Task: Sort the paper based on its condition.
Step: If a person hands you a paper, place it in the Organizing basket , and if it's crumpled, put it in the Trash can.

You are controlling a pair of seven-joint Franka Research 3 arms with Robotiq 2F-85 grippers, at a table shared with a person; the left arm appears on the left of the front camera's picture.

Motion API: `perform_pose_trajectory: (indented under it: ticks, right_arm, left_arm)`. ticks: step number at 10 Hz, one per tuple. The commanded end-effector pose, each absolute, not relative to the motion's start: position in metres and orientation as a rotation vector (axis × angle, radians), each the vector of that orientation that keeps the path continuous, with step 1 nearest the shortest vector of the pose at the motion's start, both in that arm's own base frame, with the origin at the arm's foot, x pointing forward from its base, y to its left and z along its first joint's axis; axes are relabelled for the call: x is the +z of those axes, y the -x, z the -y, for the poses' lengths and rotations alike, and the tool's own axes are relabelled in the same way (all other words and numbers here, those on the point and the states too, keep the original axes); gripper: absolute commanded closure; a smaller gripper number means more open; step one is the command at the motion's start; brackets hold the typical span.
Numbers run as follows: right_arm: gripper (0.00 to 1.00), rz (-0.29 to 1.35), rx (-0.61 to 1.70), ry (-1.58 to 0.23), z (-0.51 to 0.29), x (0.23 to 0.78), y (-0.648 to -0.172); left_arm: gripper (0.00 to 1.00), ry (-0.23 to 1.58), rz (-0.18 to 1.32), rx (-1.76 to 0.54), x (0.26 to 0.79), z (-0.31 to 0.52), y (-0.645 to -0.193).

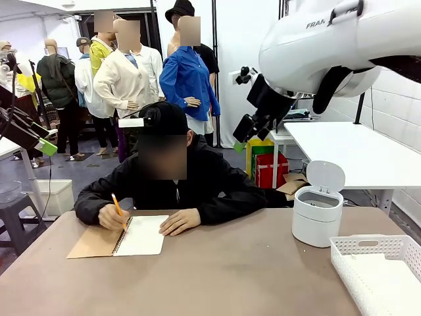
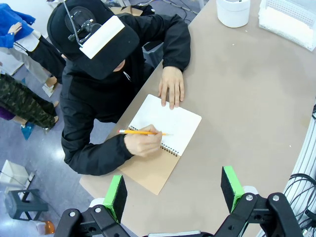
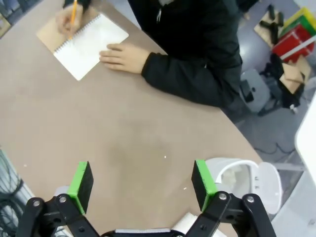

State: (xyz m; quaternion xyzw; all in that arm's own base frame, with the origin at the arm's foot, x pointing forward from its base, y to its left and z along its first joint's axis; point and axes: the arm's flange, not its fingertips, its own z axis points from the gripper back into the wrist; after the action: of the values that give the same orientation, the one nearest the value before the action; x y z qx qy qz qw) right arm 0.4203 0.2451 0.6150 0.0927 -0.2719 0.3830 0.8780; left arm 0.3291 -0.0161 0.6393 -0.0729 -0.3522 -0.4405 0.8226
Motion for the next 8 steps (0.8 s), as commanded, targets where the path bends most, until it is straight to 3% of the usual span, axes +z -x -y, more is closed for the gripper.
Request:
perform_pose_trajectory:
  ticks: [1,4,5,6,8]
  right_arm:
    - [0.00,0.606,0.798,-0.268,-0.239,0.606,-0.406]
    - [0.00,0.484,0.810,-0.438,-0.232,0.619,-0.409]
    - [0.00,0.500,0.790,-0.276,-0.226,0.614,-0.424]
    - [0.00,0.549,0.787,-0.368,-0.244,0.623,-0.403]
    - [0.00,0.549,0.787,-0.368,-0.244,0.623,-0.403]
  left_arm:
    - [0.00,0.163,0.753,-0.937,0.640,0.015,-0.329]
    - [0.00,0.163,0.753,-0.937,0.640,0.015,-0.329]
    - [0.00,0.163,0.753,-0.937,0.640,0.015,-0.329]
    - [0.00,0.163,0.753,-0.937,0.640,0.015,-0.329]
    - [0.00,0.163,0.753,-0.937,0.640,0.015,-0.329]
